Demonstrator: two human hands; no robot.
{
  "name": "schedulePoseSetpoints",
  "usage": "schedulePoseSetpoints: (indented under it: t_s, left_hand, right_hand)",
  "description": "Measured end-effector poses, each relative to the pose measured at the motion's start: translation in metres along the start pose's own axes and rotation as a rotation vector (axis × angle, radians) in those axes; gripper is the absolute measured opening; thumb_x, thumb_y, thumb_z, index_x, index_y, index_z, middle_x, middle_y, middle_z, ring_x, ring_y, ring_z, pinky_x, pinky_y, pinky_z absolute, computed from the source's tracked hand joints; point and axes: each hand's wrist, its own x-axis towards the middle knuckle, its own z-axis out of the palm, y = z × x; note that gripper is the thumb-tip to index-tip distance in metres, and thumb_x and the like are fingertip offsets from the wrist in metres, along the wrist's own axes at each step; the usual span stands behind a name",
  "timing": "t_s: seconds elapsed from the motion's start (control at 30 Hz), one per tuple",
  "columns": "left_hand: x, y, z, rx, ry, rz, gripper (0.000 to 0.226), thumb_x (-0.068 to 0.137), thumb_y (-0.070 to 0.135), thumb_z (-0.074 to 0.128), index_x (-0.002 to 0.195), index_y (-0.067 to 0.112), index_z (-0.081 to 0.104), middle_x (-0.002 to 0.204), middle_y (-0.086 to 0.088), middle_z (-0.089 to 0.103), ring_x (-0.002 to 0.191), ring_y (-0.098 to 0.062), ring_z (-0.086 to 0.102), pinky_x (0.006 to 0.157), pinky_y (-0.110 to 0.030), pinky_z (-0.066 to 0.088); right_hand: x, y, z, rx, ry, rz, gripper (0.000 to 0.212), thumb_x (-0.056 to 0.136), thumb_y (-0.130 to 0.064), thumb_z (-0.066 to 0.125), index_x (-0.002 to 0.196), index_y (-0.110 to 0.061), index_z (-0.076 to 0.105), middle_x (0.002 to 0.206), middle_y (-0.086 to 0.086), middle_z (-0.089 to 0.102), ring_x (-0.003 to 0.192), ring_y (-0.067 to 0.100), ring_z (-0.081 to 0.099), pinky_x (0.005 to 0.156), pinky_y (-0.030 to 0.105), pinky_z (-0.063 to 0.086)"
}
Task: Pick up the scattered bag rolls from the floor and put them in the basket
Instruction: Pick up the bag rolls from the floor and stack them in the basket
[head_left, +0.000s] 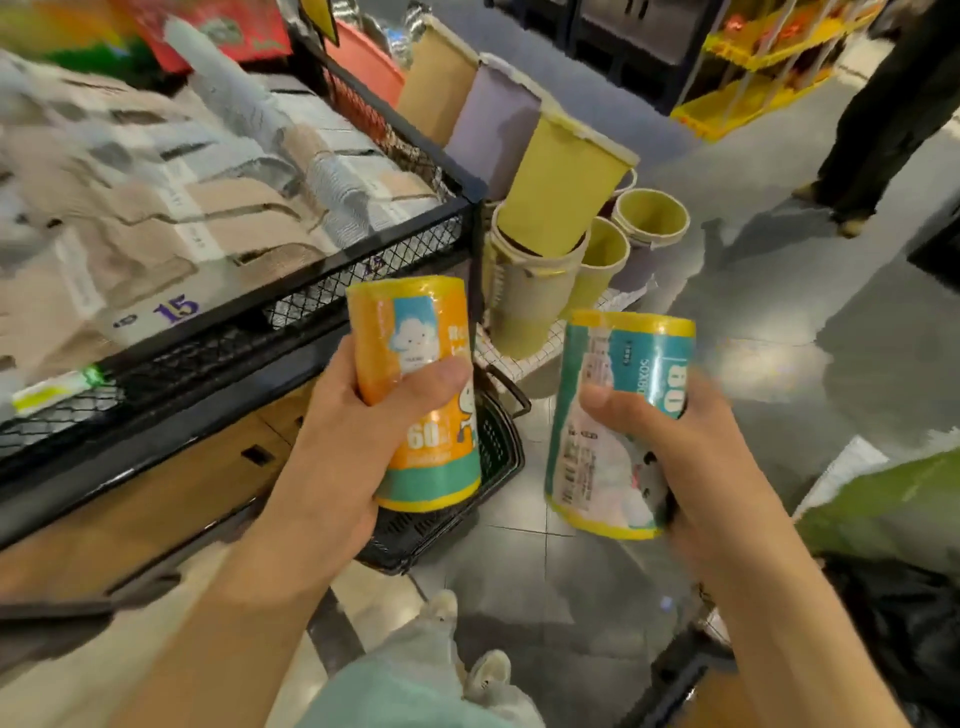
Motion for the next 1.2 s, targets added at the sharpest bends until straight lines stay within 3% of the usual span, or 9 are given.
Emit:
schedulePoseSetpoints:
  t_s: [0.13,0.4,0.6,0.67,0.77,0.83,1.0,1.1,1.2]
  left_hand:
    - [0.022,-0.005,-0.026,-0.002,0.193,0.004,0.063,0.052,0.024,0.092,0.11,0.028,0.065,0.096,0.005,0.078,0.084,-0.016,0.075,0.07,-0.036,0.059]
    - [0.067,-0.024,-0.09,-0.099,0.43,-0.019,0.054,0.064,0.03,0.08,0.116,0.022,0.063,0.102,0.0,0.076,0.089,-0.021,0.075,0.073,-0.038,0.06]
    - [0.105,-0.064,-0.118,-0.108,0.616,-0.092,0.069,0.053,0.045,0.083,0.115,0.024,0.064,0.105,0.0,0.076,0.095,-0.025,0.074,0.083,-0.049,0.06]
    - [0.122,-0.086,-0.124,-0.099,0.658,-0.13,0.065,0.055,0.045,0.084,0.115,0.026,0.064,0.105,0.001,0.075,0.095,-0.023,0.074,0.084,-0.05,0.06]
    - [0.154,-0.13,-0.133,-0.083,0.714,-0.186,0.056,0.061,0.043,0.083,0.111,0.027,0.065,0.103,0.002,0.076,0.093,-0.021,0.074,0.084,-0.051,0.06]
    - [0.178,-0.168,-0.141,-0.081,0.751,-0.228,0.058,0.058,0.046,0.083,0.11,0.025,0.066,0.102,0.001,0.076,0.092,-0.022,0.075,0.084,-0.051,0.06]
    - [0.24,-0.292,-0.17,-0.11,0.84,-0.324,0.058,0.06,0.041,0.086,0.112,0.024,0.066,0.101,0.0,0.077,0.093,-0.022,0.075,0.09,-0.053,0.057]
    - [0.272,-0.379,-0.194,-0.115,0.909,-0.361,0.067,0.054,0.041,0.091,0.113,0.03,0.061,0.102,0.004,0.077,0.094,-0.018,0.074,0.089,-0.048,0.058]
    - [0.299,-0.467,-0.217,-0.048,0.925,-0.409,0.067,0.059,0.036,0.094,0.112,0.027,0.054,0.098,0.003,0.075,0.086,-0.012,0.073,0.081,-0.038,0.06]
  right_hand:
    - [0.055,0.0,0.029,-0.038,-0.15,0.036,0.066,0.06,-0.035,0.084,0.121,-0.022,0.063,0.109,0.004,0.077,0.099,0.026,0.075,0.091,0.06,0.056]
    - [0.143,0.01,0.105,-0.149,-0.419,0.116,0.058,0.065,-0.026,0.089,0.118,-0.021,0.066,0.105,0.0,0.078,0.094,0.018,0.076,0.08,0.04,0.06]
    - [0.211,0.057,0.149,-0.287,-0.547,0.223,0.058,0.067,-0.039,0.083,0.12,-0.023,0.065,0.11,0.002,0.076,0.104,0.029,0.072,0.089,0.057,0.058]
    - [0.238,0.081,0.16,-0.328,-0.584,0.262,0.064,0.062,-0.046,0.084,0.119,-0.026,0.063,0.111,0.0,0.075,0.107,0.03,0.071,0.09,0.054,0.058]
    - [0.28,0.128,0.172,-0.366,-0.654,0.32,0.063,0.066,-0.044,0.087,0.12,-0.028,0.06,0.113,-0.002,0.075,0.106,0.024,0.071,0.094,0.058,0.055]
    - [0.308,0.167,0.178,-0.371,-0.688,0.377,0.062,0.068,-0.039,0.09,0.121,-0.028,0.059,0.111,-0.004,0.075,0.103,0.019,0.073,0.094,0.053,0.057]
    - [0.37,0.301,0.193,-0.396,-0.66,0.48,0.073,0.062,-0.036,0.091,0.125,-0.025,0.056,0.112,-0.001,0.074,0.1,0.018,0.074,0.093,0.049,0.057]
    - [0.399,0.392,0.197,-0.4,-0.644,0.515,0.064,0.071,-0.027,0.089,0.124,-0.023,0.055,0.112,0.0,0.075,0.1,0.017,0.074,0.091,0.045,0.057]
    - [0.424,0.48,0.203,-0.426,-0.627,0.544,0.076,0.06,-0.036,0.092,0.125,-0.022,0.055,0.113,0.003,0.075,0.101,0.021,0.074,0.093,0.05,0.057]
